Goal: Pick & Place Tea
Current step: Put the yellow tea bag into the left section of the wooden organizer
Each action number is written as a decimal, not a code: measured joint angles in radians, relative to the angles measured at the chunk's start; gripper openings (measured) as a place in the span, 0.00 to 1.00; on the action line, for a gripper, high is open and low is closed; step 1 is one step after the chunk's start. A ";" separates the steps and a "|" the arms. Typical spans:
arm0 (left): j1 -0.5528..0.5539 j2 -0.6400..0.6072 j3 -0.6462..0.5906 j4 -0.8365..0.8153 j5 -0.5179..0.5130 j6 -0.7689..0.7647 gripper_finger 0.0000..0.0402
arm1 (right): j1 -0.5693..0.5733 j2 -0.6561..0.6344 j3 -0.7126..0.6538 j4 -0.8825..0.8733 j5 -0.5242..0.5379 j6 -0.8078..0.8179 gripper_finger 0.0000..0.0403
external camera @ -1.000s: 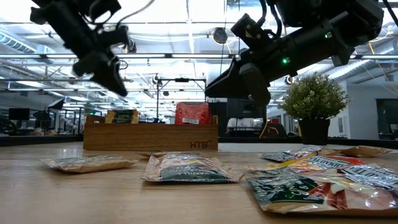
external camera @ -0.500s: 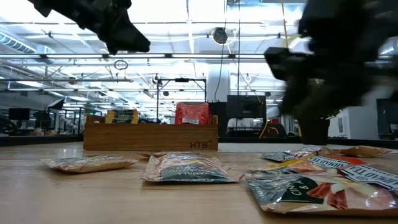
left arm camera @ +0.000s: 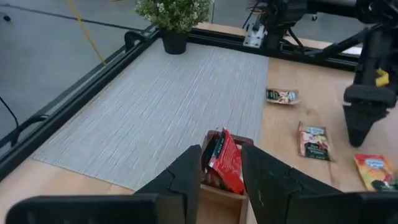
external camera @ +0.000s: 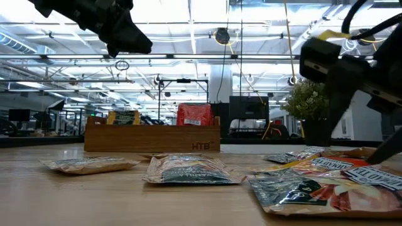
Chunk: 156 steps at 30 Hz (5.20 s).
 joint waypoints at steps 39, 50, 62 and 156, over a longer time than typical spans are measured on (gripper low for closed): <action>0.000 0.085 -0.001 0.096 -0.027 -0.268 0.30 | -0.167 0.038 -0.006 0.601 0.478 -0.630 0.00; 0.002 0.311 0.000 0.408 0.059 -0.442 0.43 | -0.400 0.037 -0.005 0.806 0.480 -0.820 0.00; 0.013 0.329 0.000 0.464 0.059 -0.417 0.52 | -0.440 0.035 -0.005 0.904 0.397 -0.825 0.00; -0.043 0.243 0.082 -0.496 -0.169 0.058 0.32 | -0.404 0.028 -0.005 0.676 0.319 0.070 0.08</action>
